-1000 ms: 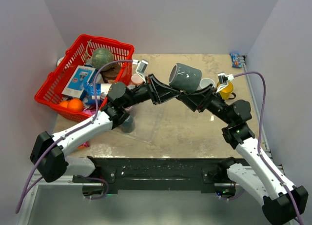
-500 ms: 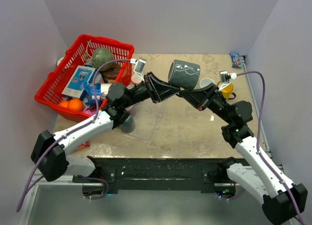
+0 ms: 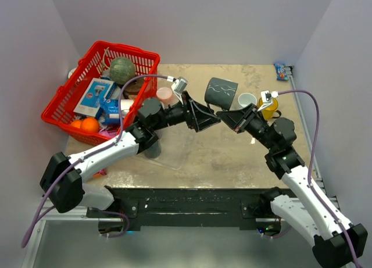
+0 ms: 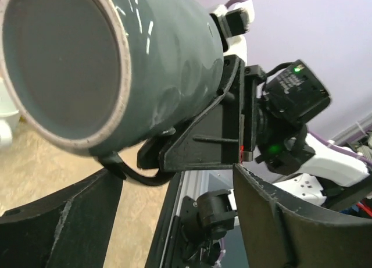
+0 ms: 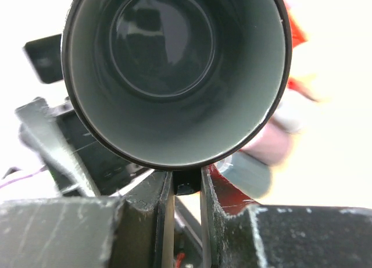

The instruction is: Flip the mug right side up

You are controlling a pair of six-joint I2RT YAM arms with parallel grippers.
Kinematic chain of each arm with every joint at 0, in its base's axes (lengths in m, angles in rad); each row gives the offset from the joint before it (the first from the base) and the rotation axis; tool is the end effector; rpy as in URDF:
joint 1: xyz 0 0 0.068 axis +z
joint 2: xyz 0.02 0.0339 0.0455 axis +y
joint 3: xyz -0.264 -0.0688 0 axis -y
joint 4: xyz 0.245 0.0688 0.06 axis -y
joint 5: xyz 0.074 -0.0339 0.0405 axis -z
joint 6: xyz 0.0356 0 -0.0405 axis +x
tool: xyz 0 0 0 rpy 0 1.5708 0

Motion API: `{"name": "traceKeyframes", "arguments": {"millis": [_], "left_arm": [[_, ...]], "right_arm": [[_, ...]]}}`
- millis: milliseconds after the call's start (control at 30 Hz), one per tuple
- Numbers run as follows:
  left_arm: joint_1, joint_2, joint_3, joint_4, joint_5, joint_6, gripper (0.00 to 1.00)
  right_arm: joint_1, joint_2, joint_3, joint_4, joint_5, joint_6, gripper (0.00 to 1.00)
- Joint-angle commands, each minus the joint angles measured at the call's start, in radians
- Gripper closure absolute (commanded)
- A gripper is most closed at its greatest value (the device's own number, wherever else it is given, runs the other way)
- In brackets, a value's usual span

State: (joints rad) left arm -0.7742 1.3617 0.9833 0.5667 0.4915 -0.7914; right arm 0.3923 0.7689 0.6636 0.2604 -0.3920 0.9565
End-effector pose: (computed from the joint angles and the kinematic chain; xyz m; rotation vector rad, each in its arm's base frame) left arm 0.2160 -0.2347 0.3567 0.4564 1.5536 -1.5963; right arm 0.1665 0.0836 0.3475 0.0855 1.5789 1.3628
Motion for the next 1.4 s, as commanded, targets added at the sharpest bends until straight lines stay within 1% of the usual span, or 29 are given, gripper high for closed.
{"name": "traceKeyframes", "arguments": {"millis": [0,33,100,133,167,233,267,333,400,467,500,567,767,967,1000,1067,1100,1167,1267,1367], "left_arm": [[-0.002,0.002,-0.003,-0.166,-0.111,0.115,0.11],[-0.002,-0.004,-0.005,-0.260,-0.190,0.129,0.10],[-0.002,-0.013,-0.005,-0.359,-0.293,0.146,0.09],[0.000,-0.025,-0.008,-0.440,-0.389,0.144,0.08],[0.003,-0.032,-0.014,-0.473,-0.431,0.136,0.07],[0.012,-0.041,-0.028,-0.552,-0.509,0.126,0.06],[0.018,-0.042,-0.029,-0.565,-0.530,0.120,0.06],[0.021,-0.042,-0.031,-0.643,-0.568,0.115,0.06],[0.023,-0.045,-0.035,-0.665,-0.576,0.116,0.06],[0.021,-0.050,-0.043,-0.663,-0.579,0.118,0.06],[0.023,-0.053,-0.046,-0.662,-0.579,0.121,0.06],[0.021,-0.055,-0.049,-0.663,-0.582,0.126,0.06],[0.023,-0.058,-0.048,-0.674,-0.581,0.133,0.06],[0.023,-0.085,-0.048,-0.699,-0.582,0.153,0.06],[0.024,-0.101,-0.051,-0.705,-0.584,0.156,0.06],[0.024,-0.116,-0.051,-0.714,-0.588,0.164,0.06],[0.024,-0.131,-0.051,-0.722,-0.591,0.169,0.06],[0.024,-0.145,-0.052,-0.726,-0.596,0.175,0.06],[0.024,-0.173,-0.052,-0.737,-0.588,0.187,0.06],[0.024,-0.203,-0.067,-0.740,-0.579,0.195,0.06]], "right_arm": [[0.002,-0.040,0.034,-0.136,0.146,-0.099,1.00],[0.002,-0.040,0.037,-0.170,0.163,-0.131,1.00],[0.003,-0.030,0.047,-0.257,0.217,-0.166,1.00],[0.003,-0.020,0.051,-0.297,0.243,-0.205,1.00],[0.002,-0.011,0.053,-0.359,0.283,-0.223,1.00],[0.003,0.021,0.045,-0.413,0.338,-0.258,1.00],[0.002,0.032,0.042,-0.459,0.388,-0.271,1.00],[0.003,0.070,0.041,-0.515,0.447,-0.297,1.00],[0.003,0.095,0.045,-0.581,0.529,-0.314,1.00],[0.003,0.121,0.048,-0.631,0.580,-0.341,1.00],[0.002,0.128,0.054,-0.648,0.640,-0.346,1.00],[0.002,0.165,0.063,-0.693,0.692,-0.369,1.00],[-0.003,0.251,0.085,-0.760,0.896,-0.444,1.00],[-0.098,0.325,0.100,-0.727,0.866,-0.481,1.00],[-0.140,0.348,0.100,-0.718,0.861,-0.487,1.00],[-0.179,0.372,0.106,-0.702,0.855,-0.501,1.00],[-0.200,0.385,0.116,-0.701,0.864,-0.502,1.00],[-0.210,0.428,0.129,-0.714,0.938,-0.487,1.00],[-0.251,0.472,0.134,-0.698,0.946,-0.475,1.00],[-0.286,0.503,0.143,-0.704,0.986,-0.472,1.00]]}}
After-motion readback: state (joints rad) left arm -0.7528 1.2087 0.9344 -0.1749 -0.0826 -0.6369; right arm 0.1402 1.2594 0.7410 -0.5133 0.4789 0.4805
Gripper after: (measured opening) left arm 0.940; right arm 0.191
